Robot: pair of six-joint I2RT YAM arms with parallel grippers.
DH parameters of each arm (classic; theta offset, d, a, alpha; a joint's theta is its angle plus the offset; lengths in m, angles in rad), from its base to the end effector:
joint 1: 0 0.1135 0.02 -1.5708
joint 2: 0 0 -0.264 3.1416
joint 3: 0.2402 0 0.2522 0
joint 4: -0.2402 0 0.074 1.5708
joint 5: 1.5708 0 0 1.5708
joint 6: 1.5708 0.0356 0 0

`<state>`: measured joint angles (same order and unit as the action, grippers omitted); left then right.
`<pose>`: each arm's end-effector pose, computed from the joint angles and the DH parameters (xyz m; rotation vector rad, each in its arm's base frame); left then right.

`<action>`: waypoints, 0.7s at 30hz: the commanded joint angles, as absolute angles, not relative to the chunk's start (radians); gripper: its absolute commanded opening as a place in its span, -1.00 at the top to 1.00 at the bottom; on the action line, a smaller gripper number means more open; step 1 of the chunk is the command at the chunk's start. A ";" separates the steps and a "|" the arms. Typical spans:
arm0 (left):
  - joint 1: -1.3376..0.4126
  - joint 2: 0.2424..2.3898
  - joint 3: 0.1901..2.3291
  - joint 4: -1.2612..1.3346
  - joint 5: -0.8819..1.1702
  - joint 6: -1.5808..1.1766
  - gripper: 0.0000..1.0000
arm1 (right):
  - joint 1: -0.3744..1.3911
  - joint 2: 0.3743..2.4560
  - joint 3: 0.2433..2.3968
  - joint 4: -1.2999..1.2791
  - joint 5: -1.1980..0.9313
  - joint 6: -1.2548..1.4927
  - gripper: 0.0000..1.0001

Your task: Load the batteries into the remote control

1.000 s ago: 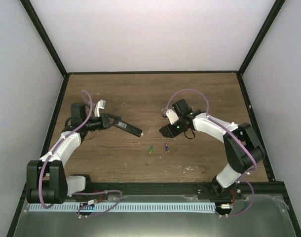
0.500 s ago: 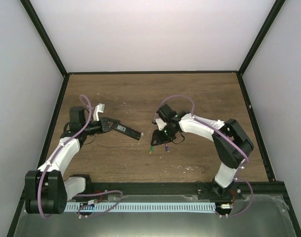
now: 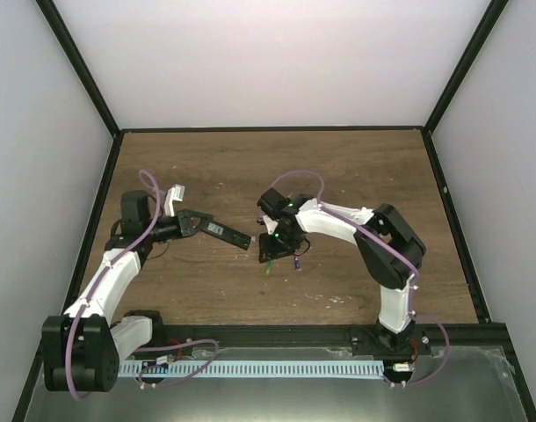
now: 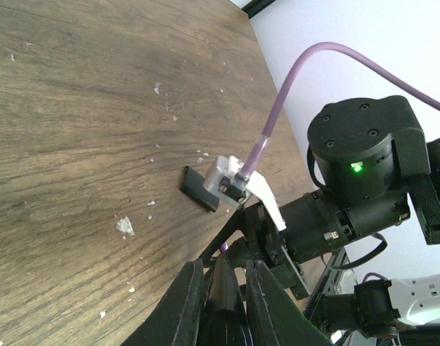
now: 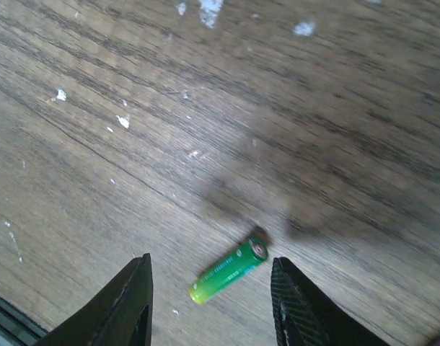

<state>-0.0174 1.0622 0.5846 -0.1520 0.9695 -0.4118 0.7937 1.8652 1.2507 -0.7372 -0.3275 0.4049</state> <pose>0.2121 -0.0331 0.2293 0.1396 2.1589 -1.3017 0.2406 0.2610 0.1688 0.6491 -3.0077 -0.6106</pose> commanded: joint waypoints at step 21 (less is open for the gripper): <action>-0.018 1.052 0.603 -0.169 1.000 -0.378 1.00 | 0.876 2.002 1.336 -0.827 -0.230 0.411 0.58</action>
